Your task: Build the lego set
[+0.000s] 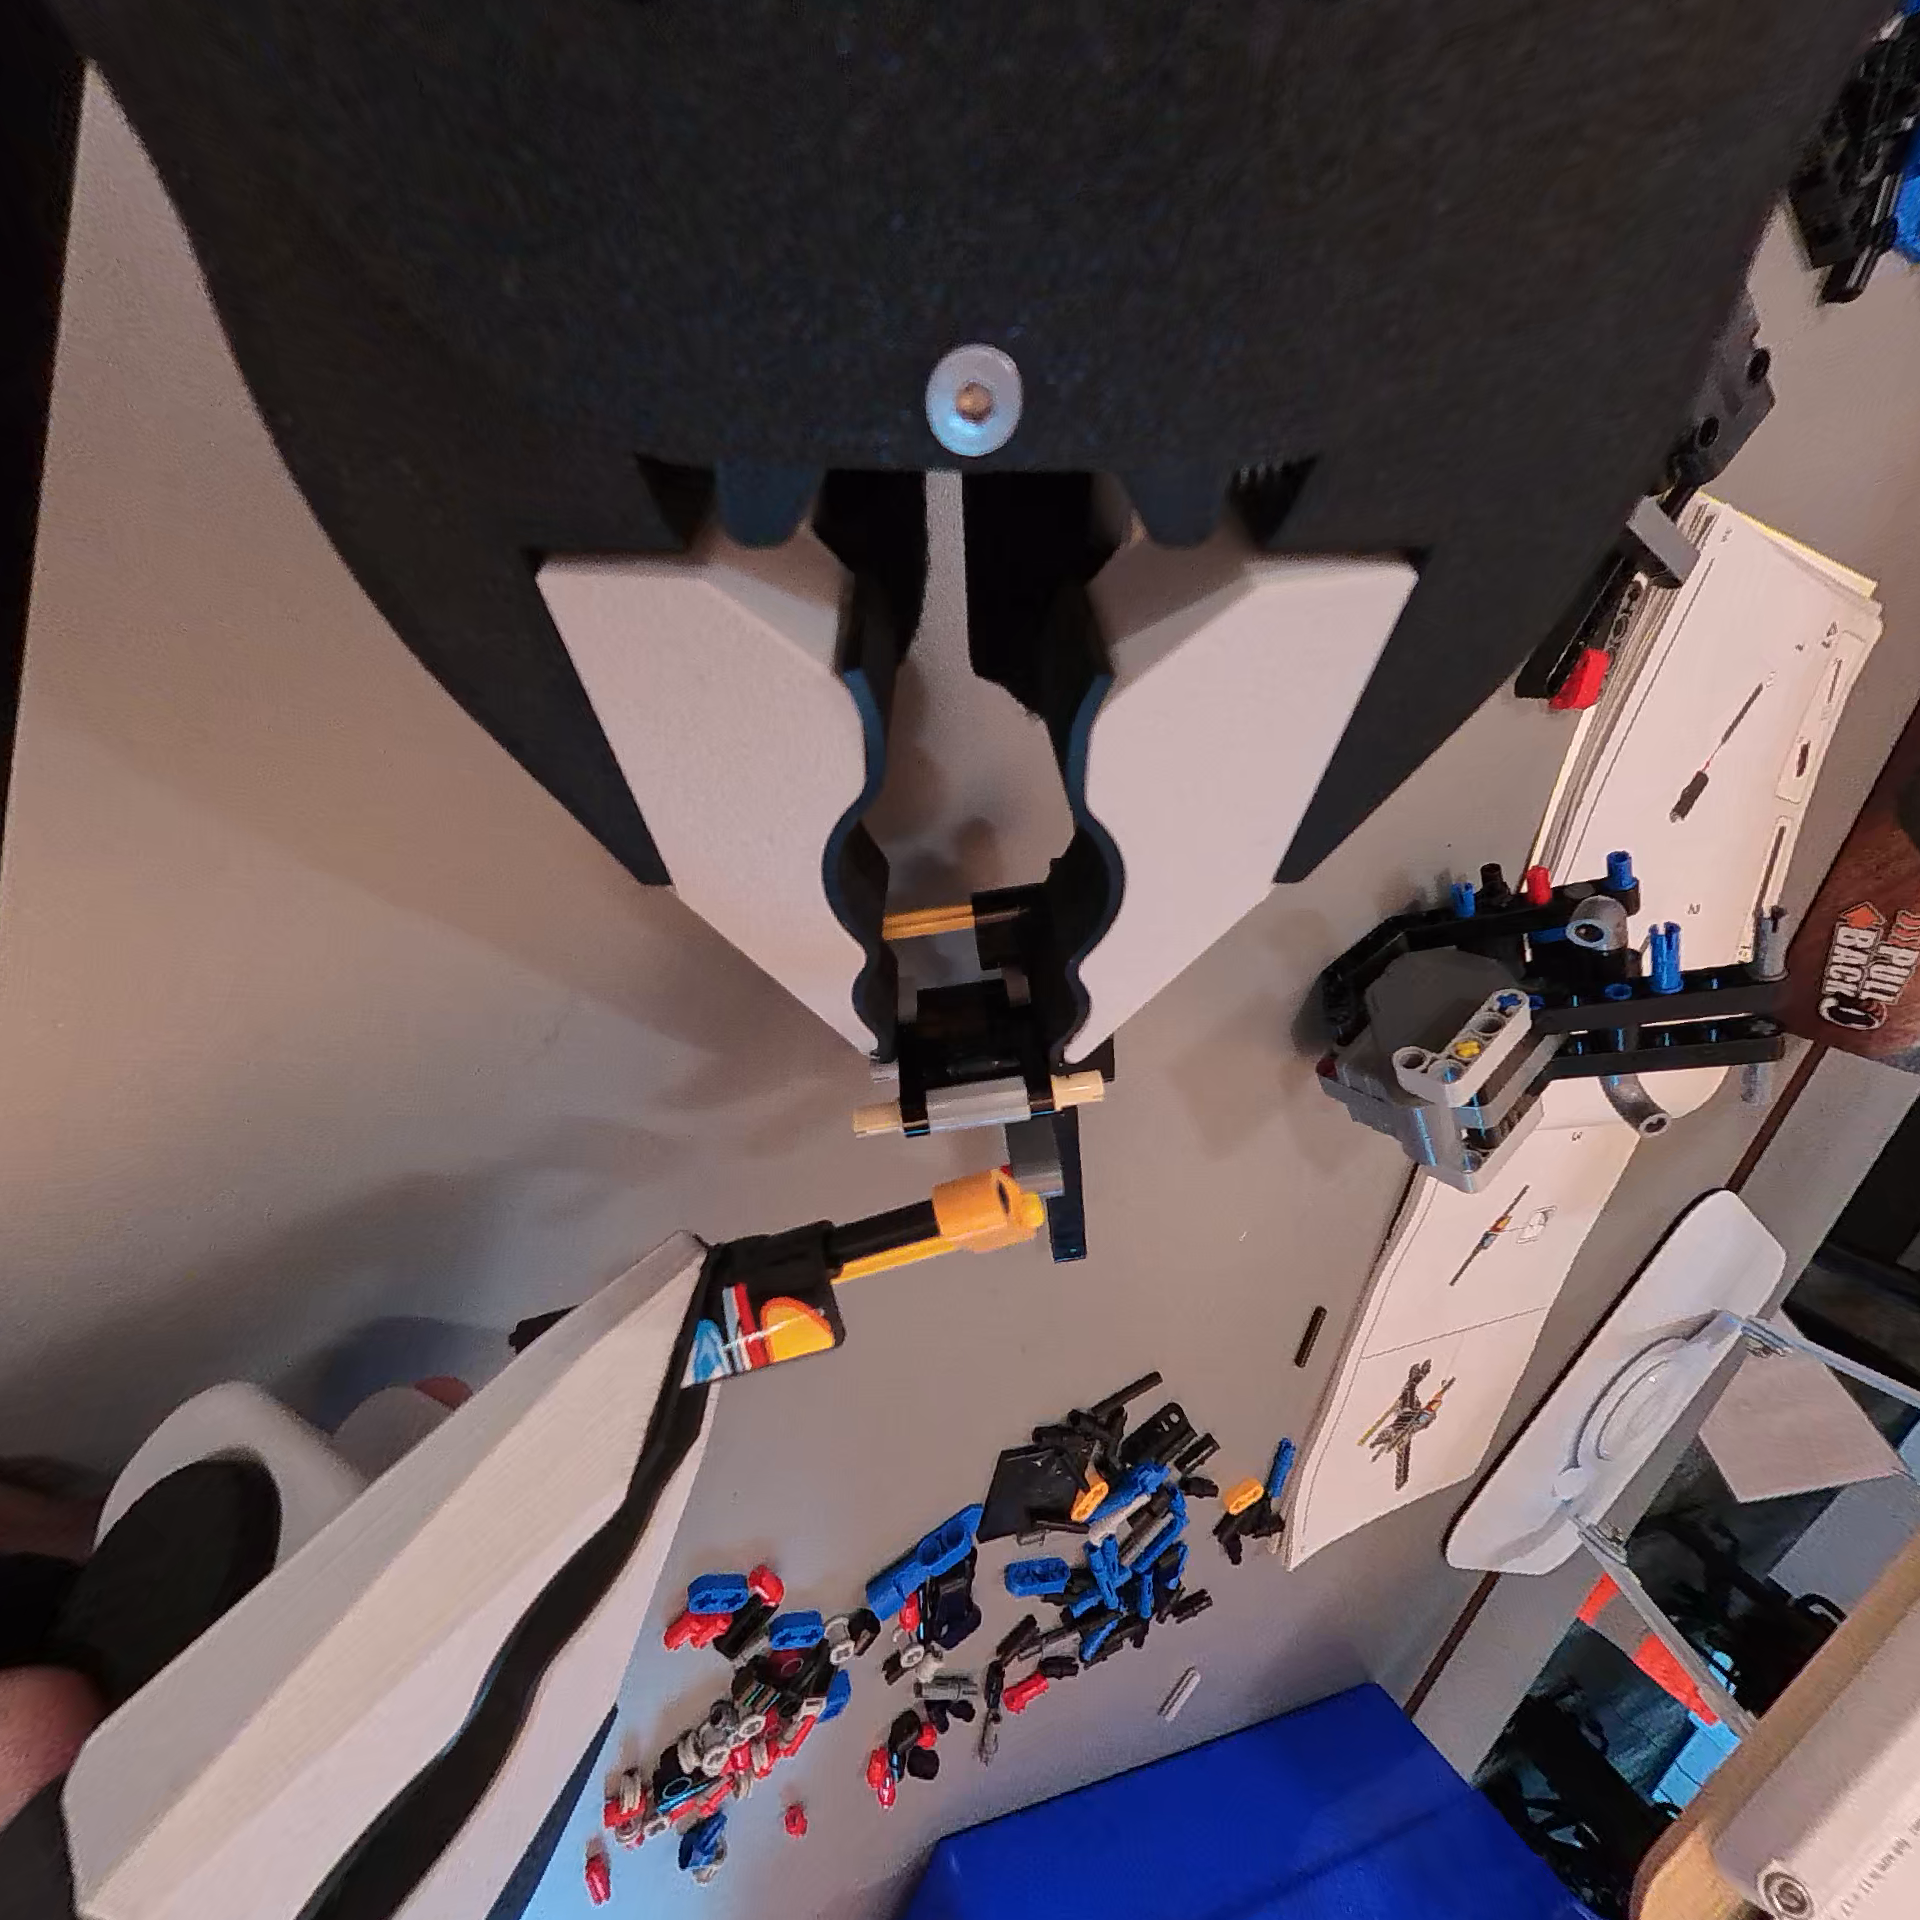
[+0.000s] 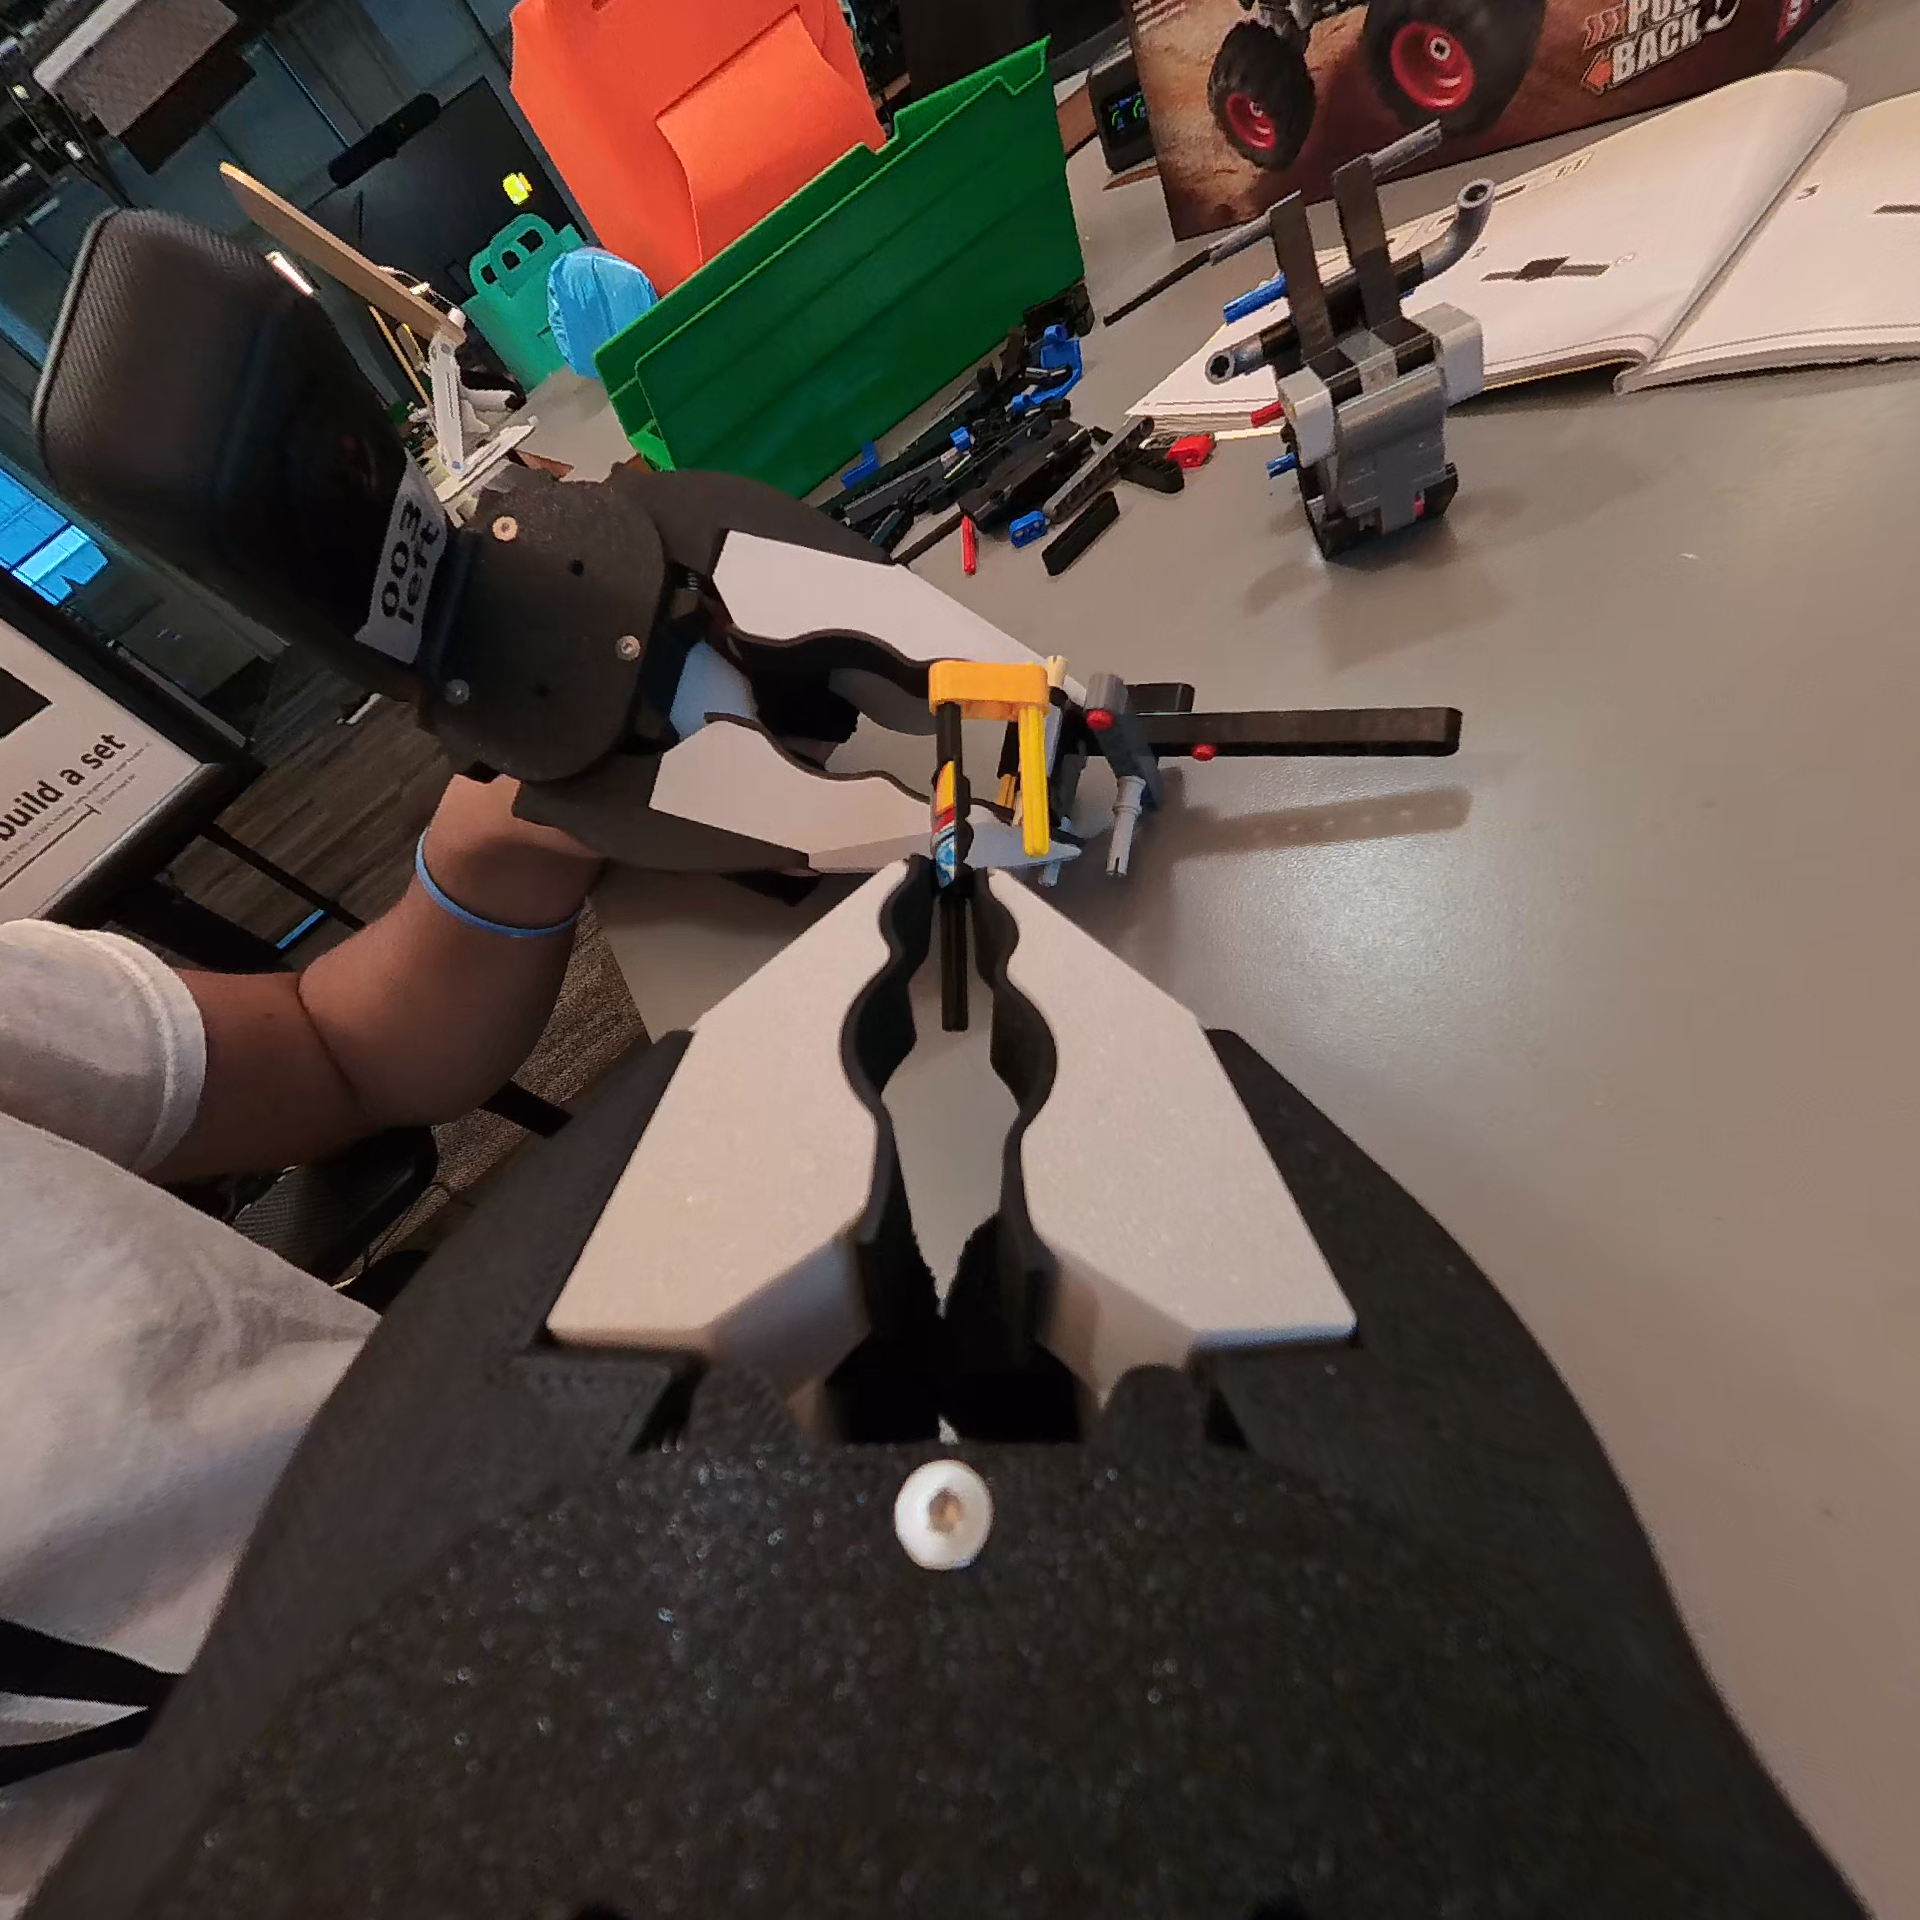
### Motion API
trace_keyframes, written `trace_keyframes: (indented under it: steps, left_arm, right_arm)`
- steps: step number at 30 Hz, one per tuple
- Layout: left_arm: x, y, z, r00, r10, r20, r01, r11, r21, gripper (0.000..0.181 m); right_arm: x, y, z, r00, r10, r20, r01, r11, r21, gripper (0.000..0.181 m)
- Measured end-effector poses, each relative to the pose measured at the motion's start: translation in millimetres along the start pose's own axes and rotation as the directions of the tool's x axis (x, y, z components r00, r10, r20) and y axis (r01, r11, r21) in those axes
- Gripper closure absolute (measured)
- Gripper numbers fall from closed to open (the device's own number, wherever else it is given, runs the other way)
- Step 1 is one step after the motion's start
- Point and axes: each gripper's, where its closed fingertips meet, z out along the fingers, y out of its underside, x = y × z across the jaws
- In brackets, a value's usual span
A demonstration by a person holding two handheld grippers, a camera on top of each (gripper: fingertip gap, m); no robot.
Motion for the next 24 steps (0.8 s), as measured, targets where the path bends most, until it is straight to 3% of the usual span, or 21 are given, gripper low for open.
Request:
trace_keyframes:
  steps: [13,20,24]
  left_arm:
    - [3,0,0,1.000,0.004,-0.015,-0.004,1.000,-0.003,0.157]
    - [11,-4,-5,0.970,-0.192,-0.150,0.192,0.981,-0.010,0.156]
    - [-3,-7,-20,0.959,-0.251,-0.129,0.254,0.967,0.006,0.142]
  right_arm:
    - [0,-2,-1,1.000,-0.008,-0.006,0.008,1.000,0.016,0.175]
    - [0,-8,-5,0.997,-0.057,-0.047,0.060,0.997,0.057,0.175]
    - [-1,-17,-10,0.987,-0.124,-0.107,0.135,0.985,0.108,0.175]
